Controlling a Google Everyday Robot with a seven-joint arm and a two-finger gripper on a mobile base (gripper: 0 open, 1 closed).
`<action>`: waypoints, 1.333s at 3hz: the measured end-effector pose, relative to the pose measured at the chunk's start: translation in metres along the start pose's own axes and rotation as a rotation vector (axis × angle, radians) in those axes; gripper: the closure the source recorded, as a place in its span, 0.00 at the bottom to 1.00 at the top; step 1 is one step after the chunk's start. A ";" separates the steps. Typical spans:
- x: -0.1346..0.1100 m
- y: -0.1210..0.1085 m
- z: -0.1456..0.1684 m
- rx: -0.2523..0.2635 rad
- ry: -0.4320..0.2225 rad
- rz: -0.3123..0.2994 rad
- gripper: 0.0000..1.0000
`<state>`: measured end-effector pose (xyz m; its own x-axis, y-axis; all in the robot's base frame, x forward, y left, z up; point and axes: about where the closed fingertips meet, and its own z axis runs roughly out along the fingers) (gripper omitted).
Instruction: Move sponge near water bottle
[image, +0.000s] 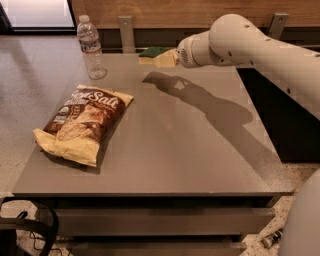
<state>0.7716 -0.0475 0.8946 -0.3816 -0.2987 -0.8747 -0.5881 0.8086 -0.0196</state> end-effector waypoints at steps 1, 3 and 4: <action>-0.005 0.022 0.033 -0.075 -0.024 0.019 1.00; 0.000 0.048 0.069 -0.170 -0.020 0.036 0.90; 0.001 0.050 0.071 -0.174 -0.018 0.035 0.67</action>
Offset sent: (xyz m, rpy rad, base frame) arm 0.0273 0.0958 -0.0466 0.1374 0.0794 0.1839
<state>0.7926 0.0286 0.8587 -0.3922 -0.2615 -0.8819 -0.6895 0.7182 0.0936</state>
